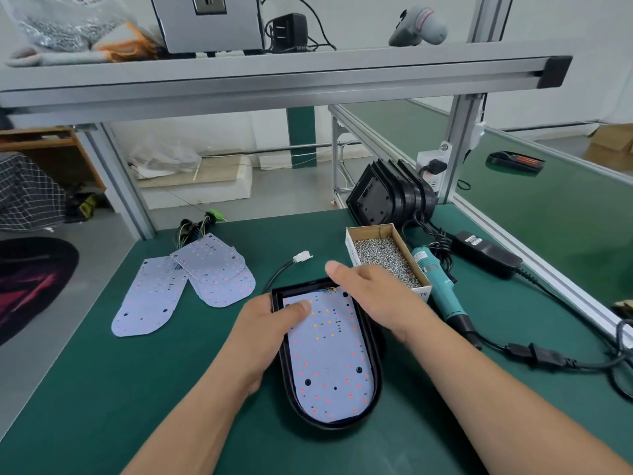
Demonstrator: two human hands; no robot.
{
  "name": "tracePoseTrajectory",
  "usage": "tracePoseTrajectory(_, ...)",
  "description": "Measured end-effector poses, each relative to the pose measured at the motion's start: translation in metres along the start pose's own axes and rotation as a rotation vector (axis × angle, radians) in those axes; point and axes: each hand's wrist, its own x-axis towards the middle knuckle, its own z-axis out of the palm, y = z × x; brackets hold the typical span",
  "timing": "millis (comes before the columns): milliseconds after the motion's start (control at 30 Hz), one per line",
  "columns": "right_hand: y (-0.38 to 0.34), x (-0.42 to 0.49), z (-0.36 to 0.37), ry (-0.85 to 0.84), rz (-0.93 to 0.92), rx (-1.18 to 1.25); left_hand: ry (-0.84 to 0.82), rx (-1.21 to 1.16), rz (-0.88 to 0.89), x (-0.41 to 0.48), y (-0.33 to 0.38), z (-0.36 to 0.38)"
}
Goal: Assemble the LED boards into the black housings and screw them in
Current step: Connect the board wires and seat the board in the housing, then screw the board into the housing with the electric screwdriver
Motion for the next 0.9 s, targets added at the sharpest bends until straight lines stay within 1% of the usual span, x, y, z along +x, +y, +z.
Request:
tracePoseTrajectory(100,0.003,-0.001,-0.034,0.151,-0.090,-0.233,0.044,0.166,0.045,0.001,-0.003,0.000)
tracePoseTrajectory(200,0.014,-0.010,-0.080,0.421,-0.158,-0.599,0.164,0.297,0.056,0.003,-0.006,0.000)
tracePoseTrajectory(233,0.018,-0.013,-0.094,0.468,-0.139,-0.707,0.190,0.324,0.058,0.003,-0.006,0.000)
tracePoseTrajectory(300,0.031,-0.019,-0.115,0.444,-0.009,-0.879,0.201,0.349,0.057,0.001,-0.006,0.001)
tracePoseTrajectory(400,0.055,-0.034,-0.128,0.317,0.187,-0.991,0.216,0.349,0.037,0.000,-0.003,-0.004)
tracePoseTrajectory(533,0.066,-0.041,-0.121,0.199,0.244,-0.986,0.228,0.496,0.014,-0.001,0.000,-0.010)
tracePoseTrajectory(633,0.063,-0.037,-0.117,0.190,0.257,-0.990,0.239,0.446,-0.011,-0.005,0.002,-0.008)
tracePoseTrajectory(733,0.065,-0.038,-0.120,0.214,0.281,-0.865,0.318,0.345,-0.029,-0.002,0.001,-0.010)
tracePoseTrajectory(800,0.066,-0.038,-0.123,0.262,0.293,-0.689,0.369,0.152,-0.034,0.001,0.002,-0.014)
tracePoseTrajectory(900,0.064,-0.039,-0.125,0.317,0.234,-0.328,0.404,-0.311,-0.040,0.005,0.008,-0.021)
